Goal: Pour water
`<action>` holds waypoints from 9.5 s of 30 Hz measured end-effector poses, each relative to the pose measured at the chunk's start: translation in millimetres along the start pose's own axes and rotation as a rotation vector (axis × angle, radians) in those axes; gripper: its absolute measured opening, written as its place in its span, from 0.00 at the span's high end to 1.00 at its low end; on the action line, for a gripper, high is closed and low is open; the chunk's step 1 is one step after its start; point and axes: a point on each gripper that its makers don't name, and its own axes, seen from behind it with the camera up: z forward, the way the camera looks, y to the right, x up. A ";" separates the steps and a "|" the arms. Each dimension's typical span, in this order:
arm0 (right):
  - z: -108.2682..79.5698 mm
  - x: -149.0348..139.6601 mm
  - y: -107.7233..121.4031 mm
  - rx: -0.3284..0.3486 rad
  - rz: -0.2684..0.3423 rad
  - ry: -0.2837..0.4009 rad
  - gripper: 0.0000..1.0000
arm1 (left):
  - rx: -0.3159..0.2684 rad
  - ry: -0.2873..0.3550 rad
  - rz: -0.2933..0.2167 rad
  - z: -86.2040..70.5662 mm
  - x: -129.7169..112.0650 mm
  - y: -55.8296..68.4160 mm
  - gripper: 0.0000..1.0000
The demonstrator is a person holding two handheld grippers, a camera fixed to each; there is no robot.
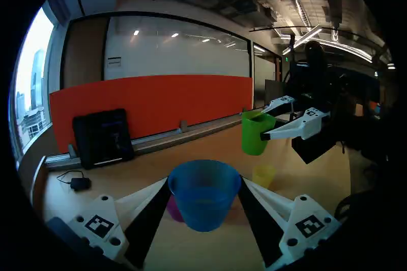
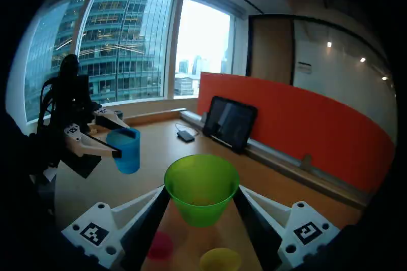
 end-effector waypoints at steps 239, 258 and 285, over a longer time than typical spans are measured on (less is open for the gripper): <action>26.0 36.1 -102.2 0.165 -0.021 0.270 0.12 | 0.261 0.233 1.614 -2.7 216.4 69.3 0.12; 26.2 39.5 -102.6 0.164 -0.013 0.284 0.12 | 0.273 0.236 1.790 -4.7 209.3 83.2 0.12; 18.4 47.4 -93.4 0.146 0.006 0.309 0.12 | 0.192 0.283 1.296 4.0 214.3 66.7 0.12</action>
